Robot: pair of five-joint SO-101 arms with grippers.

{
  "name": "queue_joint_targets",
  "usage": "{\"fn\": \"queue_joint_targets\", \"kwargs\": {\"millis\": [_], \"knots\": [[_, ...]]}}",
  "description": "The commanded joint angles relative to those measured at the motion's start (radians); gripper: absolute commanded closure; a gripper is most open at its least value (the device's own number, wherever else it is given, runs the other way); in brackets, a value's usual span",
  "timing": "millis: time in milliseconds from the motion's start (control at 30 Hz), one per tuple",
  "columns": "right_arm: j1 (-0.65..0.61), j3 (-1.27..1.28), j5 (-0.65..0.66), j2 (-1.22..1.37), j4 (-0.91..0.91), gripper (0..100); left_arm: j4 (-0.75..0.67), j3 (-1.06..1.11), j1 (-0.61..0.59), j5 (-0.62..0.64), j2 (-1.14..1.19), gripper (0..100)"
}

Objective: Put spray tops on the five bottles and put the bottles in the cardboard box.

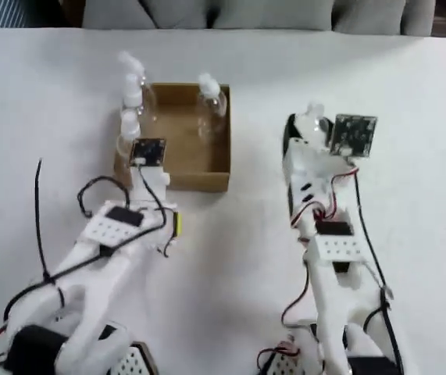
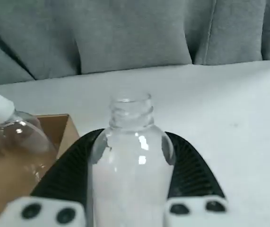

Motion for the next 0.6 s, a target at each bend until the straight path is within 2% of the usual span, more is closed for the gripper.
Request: {"fn": "queue_joint_targets", "kwargs": {"millis": [0,400,567], "knots": [[-0.059,0.028,-0.017,-0.133,-0.030,98.5,-0.130,0.081,-0.010,-0.025,-0.147,98],[-0.259,0.370,-0.009,-0.621,-0.030,98.5,-0.245,0.206,-0.018,-0.028,-0.334,98],[-0.292,0.453,-0.008,-0.776,0.015,98.5,-0.192,0.215,-0.045,-0.028,-0.499,98]]}}
